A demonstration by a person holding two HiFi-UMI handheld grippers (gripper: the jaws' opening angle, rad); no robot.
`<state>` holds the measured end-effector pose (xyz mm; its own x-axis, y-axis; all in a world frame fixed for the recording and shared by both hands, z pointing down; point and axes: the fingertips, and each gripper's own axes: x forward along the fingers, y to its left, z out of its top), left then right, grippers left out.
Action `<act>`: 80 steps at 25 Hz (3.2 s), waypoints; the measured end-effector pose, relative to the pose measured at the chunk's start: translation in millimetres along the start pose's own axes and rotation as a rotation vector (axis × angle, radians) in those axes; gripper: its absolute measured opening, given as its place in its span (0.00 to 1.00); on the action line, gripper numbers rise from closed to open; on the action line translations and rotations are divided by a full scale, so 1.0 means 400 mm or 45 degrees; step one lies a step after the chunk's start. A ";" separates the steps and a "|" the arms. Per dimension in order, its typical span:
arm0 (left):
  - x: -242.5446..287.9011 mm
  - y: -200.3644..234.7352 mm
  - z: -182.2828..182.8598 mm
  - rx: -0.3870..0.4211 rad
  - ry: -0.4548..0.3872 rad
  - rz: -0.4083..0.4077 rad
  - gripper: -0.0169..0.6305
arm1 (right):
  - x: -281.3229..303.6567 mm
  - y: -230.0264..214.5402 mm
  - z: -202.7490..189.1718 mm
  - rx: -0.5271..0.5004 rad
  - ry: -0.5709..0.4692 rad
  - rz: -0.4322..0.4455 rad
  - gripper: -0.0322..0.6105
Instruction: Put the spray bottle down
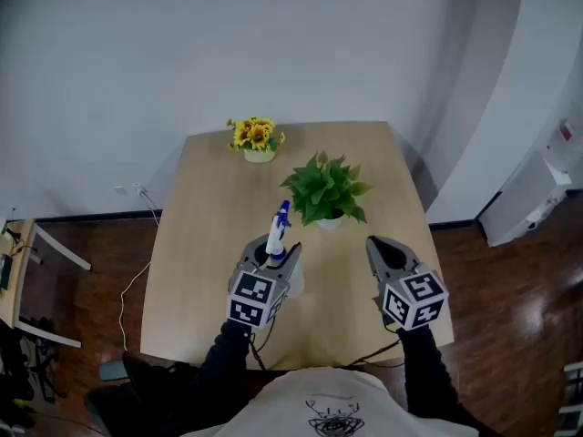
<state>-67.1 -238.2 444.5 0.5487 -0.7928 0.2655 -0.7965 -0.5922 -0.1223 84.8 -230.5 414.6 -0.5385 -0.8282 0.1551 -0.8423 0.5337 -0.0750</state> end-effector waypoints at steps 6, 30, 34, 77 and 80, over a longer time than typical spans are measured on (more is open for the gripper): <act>0.084 0.045 -0.013 0.046 -0.033 0.080 0.29 | 0.010 -0.008 -0.007 0.008 -0.001 -0.008 0.02; 0.115 0.052 -0.040 0.024 -0.130 0.190 0.31 | -0.017 -0.017 0.000 0.011 -0.009 -0.042 0.02; 0.098 0.054 -0.025 0.012 -0.175 0.202 0.36 | -0.025 -0.015 -0.001 0.010 -0.012 -0.043 0.02; -0.193 0.076 0.073 -0.191 -0.169 0.158 0.02 | -0.034 0.066 0.093 -0.003 -0.181 0.081 0.01; -0.190 0.075 0.067 -0.198 -0.164 0.157 0.02 | -0.030 0.068 0.090 -0.003 -0.178 0.085 0.01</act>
<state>-126.0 -199.5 395.0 0.4648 -0.8755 0.1319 -0.8836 -0.4683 0.0055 67.8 -212.2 375.4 -0.5910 -0.8066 0.0114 -0.8047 0.5885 -0.0780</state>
